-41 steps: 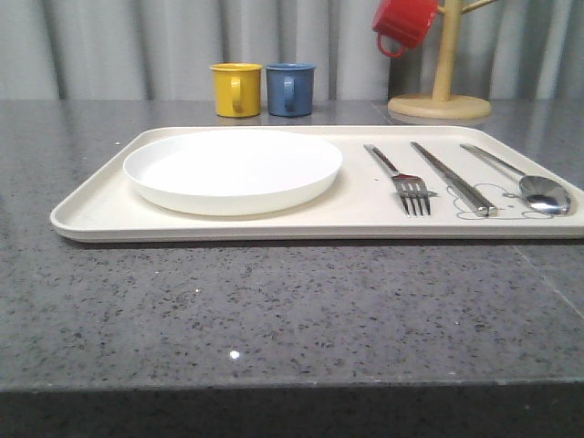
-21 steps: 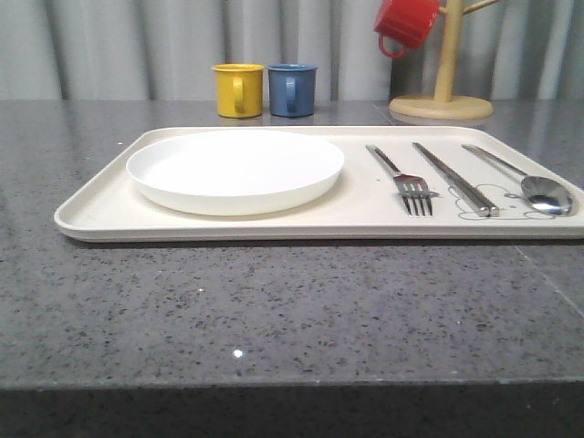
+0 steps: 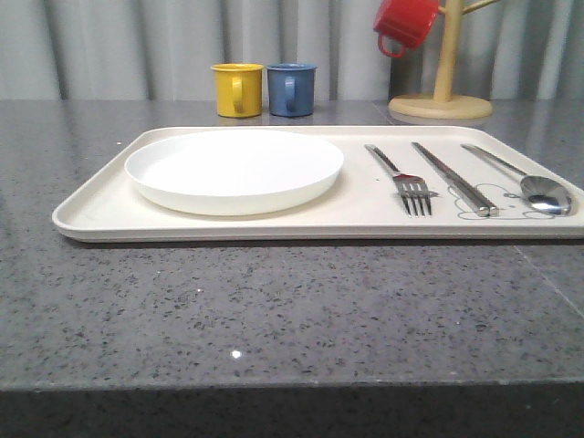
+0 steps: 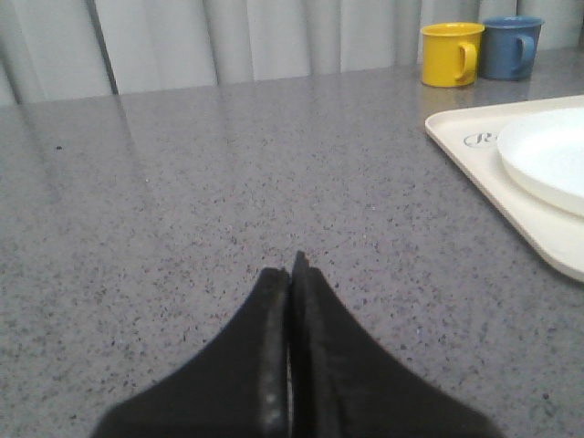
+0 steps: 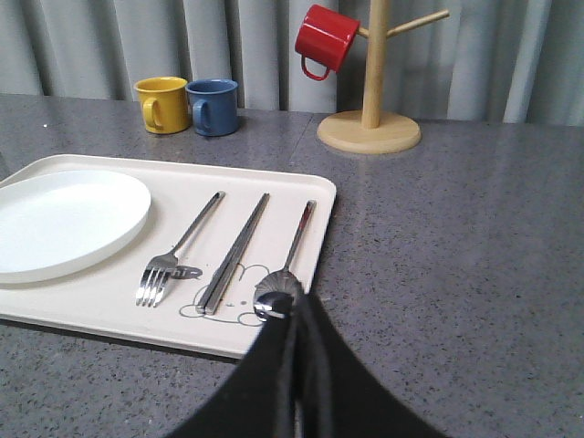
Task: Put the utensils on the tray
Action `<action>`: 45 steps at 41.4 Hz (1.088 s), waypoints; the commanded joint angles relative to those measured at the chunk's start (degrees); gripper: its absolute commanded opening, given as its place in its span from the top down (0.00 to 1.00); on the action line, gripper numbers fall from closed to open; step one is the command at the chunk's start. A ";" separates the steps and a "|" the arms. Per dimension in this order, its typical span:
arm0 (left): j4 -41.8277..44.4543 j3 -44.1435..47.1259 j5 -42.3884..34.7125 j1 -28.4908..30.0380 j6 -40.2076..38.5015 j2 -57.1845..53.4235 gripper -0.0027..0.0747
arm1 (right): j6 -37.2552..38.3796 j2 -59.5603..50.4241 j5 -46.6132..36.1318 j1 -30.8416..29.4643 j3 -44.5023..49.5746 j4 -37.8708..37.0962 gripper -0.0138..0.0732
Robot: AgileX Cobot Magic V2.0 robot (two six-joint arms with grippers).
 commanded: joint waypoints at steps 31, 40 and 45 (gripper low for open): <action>0.00 6.87 -17.71 0.04 -0.67 -1.11 0.99 | -0.48 0.85 -4.74 -0.07 -1.45 -0.92 0.93; 0.00 6.87 -17.71 0.04 -0.67 -1.11 0.99 | -0.48 0.85 -4.74 -0.07 -1.45 -0.92 0.93; 0.00 6.87 -17.71 0.04 -0.67 -1.11 0.99 | -0.48 0.85 -4.74 -0.07 -1.45 -0.92 0.93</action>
